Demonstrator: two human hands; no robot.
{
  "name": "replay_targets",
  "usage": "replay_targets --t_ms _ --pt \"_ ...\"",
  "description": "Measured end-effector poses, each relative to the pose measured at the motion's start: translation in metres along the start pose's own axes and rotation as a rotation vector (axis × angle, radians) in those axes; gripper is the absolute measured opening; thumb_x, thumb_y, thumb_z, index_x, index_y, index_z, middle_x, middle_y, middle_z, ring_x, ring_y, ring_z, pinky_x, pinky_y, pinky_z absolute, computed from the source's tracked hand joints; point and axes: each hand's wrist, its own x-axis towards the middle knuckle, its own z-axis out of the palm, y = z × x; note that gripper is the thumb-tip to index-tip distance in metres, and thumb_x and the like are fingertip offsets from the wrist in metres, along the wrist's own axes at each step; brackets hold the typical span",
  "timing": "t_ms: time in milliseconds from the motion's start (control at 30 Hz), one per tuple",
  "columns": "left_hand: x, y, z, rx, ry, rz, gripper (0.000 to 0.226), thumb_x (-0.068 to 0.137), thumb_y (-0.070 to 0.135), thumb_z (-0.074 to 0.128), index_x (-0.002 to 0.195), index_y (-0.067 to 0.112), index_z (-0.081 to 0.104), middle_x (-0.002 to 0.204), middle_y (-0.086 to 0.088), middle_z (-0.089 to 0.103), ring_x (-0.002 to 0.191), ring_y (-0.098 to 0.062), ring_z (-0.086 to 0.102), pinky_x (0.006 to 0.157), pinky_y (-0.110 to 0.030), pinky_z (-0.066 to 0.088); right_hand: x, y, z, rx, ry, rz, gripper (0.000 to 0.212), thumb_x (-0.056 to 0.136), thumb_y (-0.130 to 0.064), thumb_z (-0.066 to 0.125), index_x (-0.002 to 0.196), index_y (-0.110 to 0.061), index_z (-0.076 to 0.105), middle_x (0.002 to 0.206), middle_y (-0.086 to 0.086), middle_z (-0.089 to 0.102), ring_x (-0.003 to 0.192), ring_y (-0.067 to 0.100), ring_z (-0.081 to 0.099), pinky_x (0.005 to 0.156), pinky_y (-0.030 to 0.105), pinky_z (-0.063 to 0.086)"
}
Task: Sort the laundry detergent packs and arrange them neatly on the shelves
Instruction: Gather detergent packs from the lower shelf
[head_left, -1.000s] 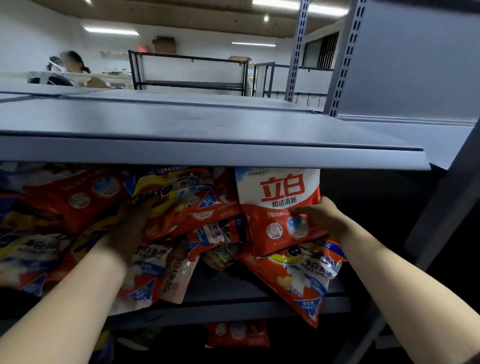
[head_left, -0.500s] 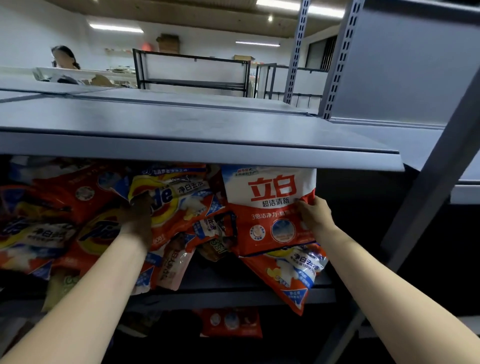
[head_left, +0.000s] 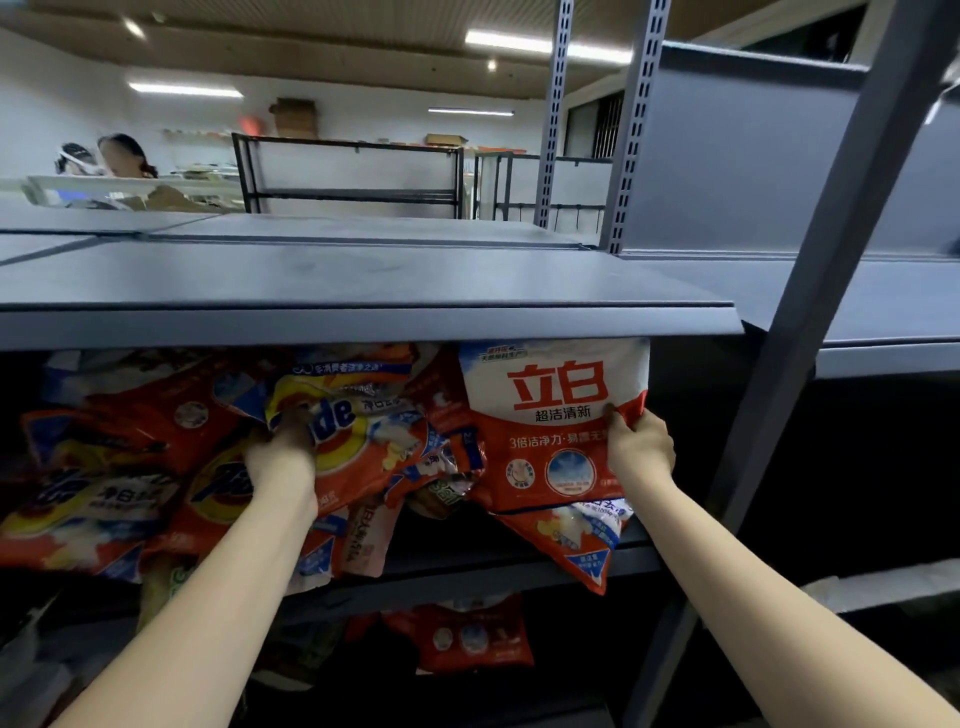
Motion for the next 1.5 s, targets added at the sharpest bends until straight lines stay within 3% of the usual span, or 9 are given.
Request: replay_targets --t_ms 167,333,400,567,767,933,1100,1367,1500 --pt "-0.022 0.001 -0.018 0.048 -0.063 0.166 0.044 0.09 0.028 0.052 0.128 0.007 0.047 0.116 -0.004 0.052 0.104 -0.023 0.052 0.089 -0.035 0.043 -0.034 -0.001 -0.023 0.022 0.169 -0.001 0.032 0.093 -0.045 0.048 0.071 -0.023 0.054 0.066 -0.008 0.057 0.069 0.022 0.057 0.069 0.033 0.044" --pt "-0.063 -0.004 -0.023 0.097 -0.265 0.254 0.012 0.077 0.029 0.054 0.078 0.017 0.056 0.071 0.004 0.061 0.061 -0.013 0.06 0.06 -0.032 0.048 -0.07 0.008 -0.058 -0.051 0.329 -0.039 0.032 0.094 -0.046 0.045 0.074 -0.023 0.055 0.066 -0.011 0.056 0.068 0.02 0.057 0.069 0.033 0.044" --pt "-0.081 -0.007 -0.022 0.105 -0.315 0.271 0.009 0.073 0.031 0.055 0.069 0.023 0.056 0.065 0.005 0.063 0.06 -0.016 0.063 0.062 -0.034 0.051 -0.084 0.014 -0.075 -0.043 0.386 -0.034 0.033 0.095 -0.047 0.044 0.08 -0.022 0.059 0.071 -0.008 0.061 0.068 0.019 0.06 0.067 0.032 0.047" --pt "-0.131 -0.013 -0.015 0.083 -0.446 0.248 0.008 0.068 0.031 0.055 0.066 0.024 0.059 0.071 -0.002 0.069 0.071 -0.031 0.068 0.072 -0.05 0.056 -0.111 0.031 -0.13 -0.018 0.552 0.018 0.032 0.096 -0.047 0.044 0.084 -0.021 0.058 0.068 -0.011 0.057 0.061 0.011 0.055 0.057 0.024 0.039" --pt "-0.2 -0.016 0.015 -0.013 -0.638 0.248 0.012 0.068 0.025 0.053 0.056 0.025 0.056 0.054 0.009 0.061 0.052 -0.017 0.059 0.053 -0.033 0.048 -0.125 0.044 -0.198 -0.027 0.706 0.037 0.028 0.096 -0.046 0.046 0.081 -0.024 0.056 0.062 -0.021 0.047 0.056 -0.007 0.042 0.05 0.015 0.028" --pt "-0.255 -0.023 0.05 -0.027 -0.729 0.281 0.014 0.072 0.026 0.053 0.058 0.023 0.054 0.054 0.01 0.056 0.052 -0.016 0.052 0.055 -0.032 0.044 -0.116 0.059 -0.255 -0.016 0.836 0.067 0.033 0.095 -0.047 0.047 0.084 -0.02 0.062 0.076 -0.004 0.06 0.066 0.018 0.054 0.064 0.026 0.037" --pt "-0.319 -0.044 0.096 -0.061 -0.77 0.353 0.017 0.08 0.019 0.052 0.063 0.021 0.051 0.042 0.019 0.05 0.038 0.001 0.044 0.039 -0.012 0.033 -0.087 0.084 -0.32 0.006 0.935 0.089 0.036 0.094 -0.048 0.048 0.08 -0.017 0.061 0.084 0.006 0.067 0.072 0.026 0.059 0.067 0.029 0.04" --pt "-0.434 -0.087 0.201 -0.094 -0.816 0.302 0.012 0.073 0.031 0.052 0.064 0.032 0.06 0.062 0.007 0.067 0.061 -0.018 0.069 0.067 -0.044 0.058 -0.009 0.138 -0.438 -0.027 0.968 0.065 0.035 0.094 -0.046 0.048 0.077 -0.017 0.058 0.075 0.002 0.056 0.067 0.021 0.05 0.062 0.027 0.033" --pt "-0.484 -0.108 0.253 -0.101 -0.774 0.275 0.011 0.073 0.037 0.052 0.069 0.036 0.062 0.071 0.005 0.072 0.066 -0.018 0.071 0.07 -0.048 0.059 0.03 0.165 -0.495 -0.01 0.959 0.046 0.041 0.094 -0.048 0.047 0.081 -0.012 0.062 0.076 0.002 0.061 0.061 0.018 0.052 0.053 0.021 0.031"
